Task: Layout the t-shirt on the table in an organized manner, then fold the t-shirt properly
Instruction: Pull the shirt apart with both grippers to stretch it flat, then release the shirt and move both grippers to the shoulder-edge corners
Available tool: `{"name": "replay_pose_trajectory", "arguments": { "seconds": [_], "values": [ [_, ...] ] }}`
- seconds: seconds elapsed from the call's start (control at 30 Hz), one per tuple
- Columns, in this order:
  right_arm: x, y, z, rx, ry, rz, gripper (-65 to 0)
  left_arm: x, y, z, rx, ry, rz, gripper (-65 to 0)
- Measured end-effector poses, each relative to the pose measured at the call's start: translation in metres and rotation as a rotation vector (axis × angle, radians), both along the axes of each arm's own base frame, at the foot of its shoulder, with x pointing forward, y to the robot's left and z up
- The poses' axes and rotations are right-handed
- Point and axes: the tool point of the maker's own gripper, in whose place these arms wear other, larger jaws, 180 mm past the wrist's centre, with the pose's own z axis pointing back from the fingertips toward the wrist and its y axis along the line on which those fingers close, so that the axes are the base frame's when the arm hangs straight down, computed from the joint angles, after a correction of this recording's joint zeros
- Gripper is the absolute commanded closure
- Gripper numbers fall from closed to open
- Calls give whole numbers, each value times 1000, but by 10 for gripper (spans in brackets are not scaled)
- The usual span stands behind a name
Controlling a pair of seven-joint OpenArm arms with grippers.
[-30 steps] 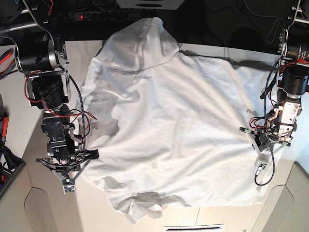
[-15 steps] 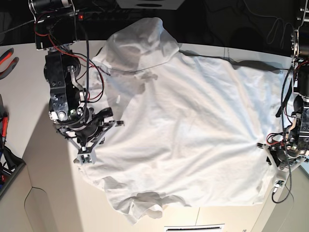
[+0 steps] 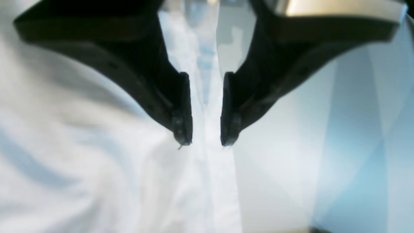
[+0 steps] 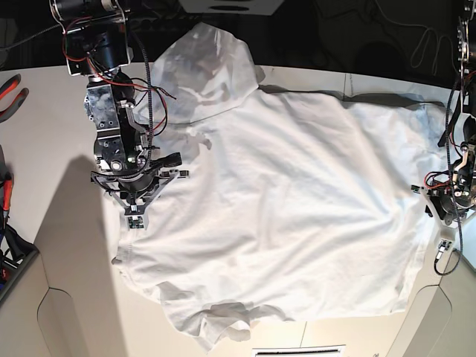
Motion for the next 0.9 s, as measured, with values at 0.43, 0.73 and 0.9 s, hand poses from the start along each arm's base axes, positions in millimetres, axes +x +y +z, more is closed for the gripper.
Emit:
{"name": "replay_pose_trajectory", "arguments": {
  "seconds": [0.43, 0.73, 0.9],
  "values": [
    [1, -40, 9, -191, -15, -106, 0, 5, -4, 3, -40, -35, 3, -179],
    [39, -31, 119, -164, -273, -85, -107, 8, -10, 4, -55, -57, -4, -179],
    [23, -32, 152, -81, -313, -73, -107, 9, -16, 0, -66, -57, -7, -179]
  ]
}}
